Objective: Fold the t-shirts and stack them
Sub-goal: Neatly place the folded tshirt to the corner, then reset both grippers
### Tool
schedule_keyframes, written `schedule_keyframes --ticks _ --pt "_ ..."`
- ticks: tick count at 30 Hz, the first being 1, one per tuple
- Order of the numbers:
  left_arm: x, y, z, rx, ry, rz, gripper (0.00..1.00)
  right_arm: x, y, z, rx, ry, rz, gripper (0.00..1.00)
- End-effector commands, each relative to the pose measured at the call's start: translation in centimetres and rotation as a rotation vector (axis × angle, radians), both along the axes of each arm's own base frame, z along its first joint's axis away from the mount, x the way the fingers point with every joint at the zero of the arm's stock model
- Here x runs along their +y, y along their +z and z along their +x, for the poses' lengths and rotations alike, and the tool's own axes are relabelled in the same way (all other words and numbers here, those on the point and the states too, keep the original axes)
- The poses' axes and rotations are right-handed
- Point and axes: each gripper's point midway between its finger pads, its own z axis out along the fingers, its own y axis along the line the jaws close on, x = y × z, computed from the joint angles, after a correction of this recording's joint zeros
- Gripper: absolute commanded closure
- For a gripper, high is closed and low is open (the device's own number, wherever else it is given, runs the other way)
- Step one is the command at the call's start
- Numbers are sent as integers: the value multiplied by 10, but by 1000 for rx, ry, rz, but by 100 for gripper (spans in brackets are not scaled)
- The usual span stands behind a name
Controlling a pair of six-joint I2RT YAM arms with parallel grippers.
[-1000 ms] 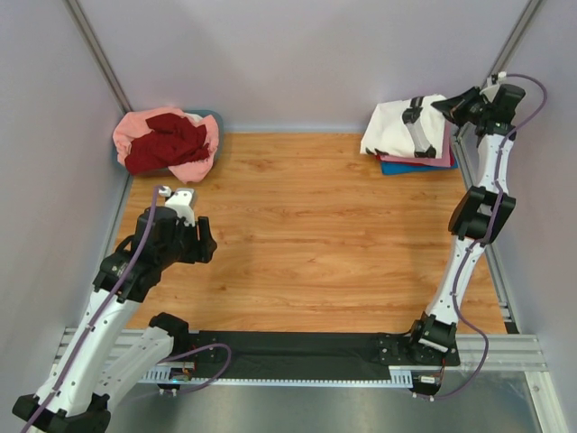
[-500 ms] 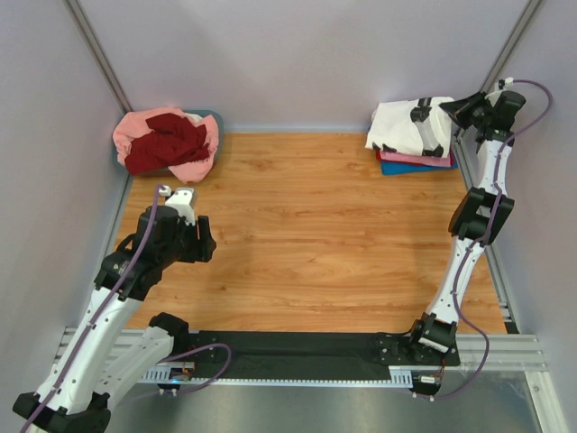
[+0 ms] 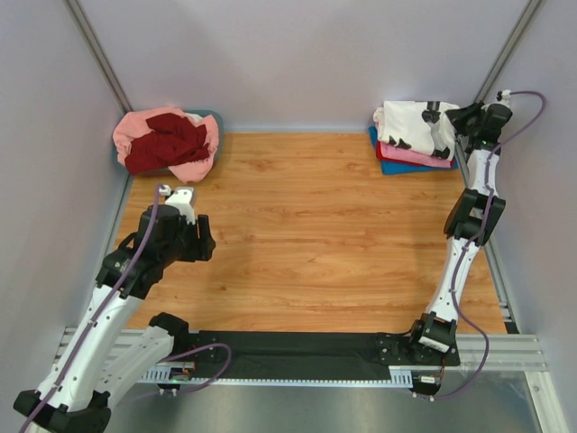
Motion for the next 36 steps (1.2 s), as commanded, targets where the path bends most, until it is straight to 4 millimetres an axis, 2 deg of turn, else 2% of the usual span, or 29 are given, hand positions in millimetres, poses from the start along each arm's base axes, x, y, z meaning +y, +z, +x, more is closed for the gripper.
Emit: schedule_keyframes --ticks 1,2,5,7,8,9,11,12,13,14,15,16,17,18,19,20,21,22,23,24,25,26,29,30,32,33,34,35,36 --pt "1 2 3 -12 18 -4 35 -38 26 5 -113 -134 -60 89" --pt "1 2 3 -12 18 -4 35 -37 29 6 -125 -133 -63 71" --pt "1 3 2 -16 19 -7 35 -34 30 5 -121 -122 -63 35" --pt "1 4 1 -22 14 -9 35 -36 38 0 -112 -141 -79 26" --pt "1 5 2 -25 14 -10 35 -40 47 -3 -110 -165 -89 23" --pt "2 7 1 -33 17 -13 35 -42 65 -9 -108 -188 -101 21" --pt "2 10 0 -47 14 -19 35 -49 69 -18 -84 -219 -120 18" --pt "3 10 -1 -49 18 -19 35 -51 76 -23 -82 -225 -131 16" --pt "3 10 -1 -54 20 -19 35 -51 97 -31 -93 -238 -162 15" --pt "4 11 -1 -56 21 -19 35 -52 96 -38 -52 -248 -171 13" --pt "4 11 -1 -56 21 -19 35 -53 106 -45 -45 -264 -190 13" --pt "4 11 -1 -57 24 -19 35 -60 130 -57 -49 -326 -216 12" --pt "5 12 -2 -57 28 -15 35 -69 123 -69 8 -384 -229 9" --pt "5 12 -2 -59 28 -16 35 -66 126 -76 20 -383 -233 9" --pt "5 13 -2 -63 28 -18 35 -72 159 -95 -10 -443 -245 9" --pt "7 14 -3 -70 33 -17 35 -73 139 -105 46 -470 -218 9" --pt "7 14 -3 -73 38 -18 35 -78 143 -116 49 -502 -210 9" --pt "7 14 -3 -74 35 -19 35 -75 152 -126 42 -508 -204 9" --pt "7 16 -3 -80 37 -20 35 -68 155 -142 55 -509 -192 9" --pt "7 15 -3 -79 37 -20 35 -60 163 -151 45 -498 -176 9" --pt "8 15 -3 -78 40 -18 35 -52 161 -159 51 -484 -160 9" --pt "8 15 -3 -76 41 -16 35 -37 168 -175 45 -450 -144 11" --pt "7 16 -4 -80 34 -22 35 2 168 -196 48 -349 -85 13" --pt "7 17 -4 -83 35 -21 35 27 164 -211 61 -301 -67 13" --pt "8 18 -5 -91 33 -25 35 56 160 -228 81 -253 -65 14" --pt "8 19 -5 -99 35 -27 35 82 178 -242 47 -221 -75 14" --pt "7 20 -5 -104 32 -32 35 98 156 -251 93 -197 -67 13" --pt "8 21 -6 -105 32 -32 35 115 153 -258 98 -168 -75 14" --pt "8 21 -6 -110 33 -33 35 150 154 -264 92 -100 -99 13"
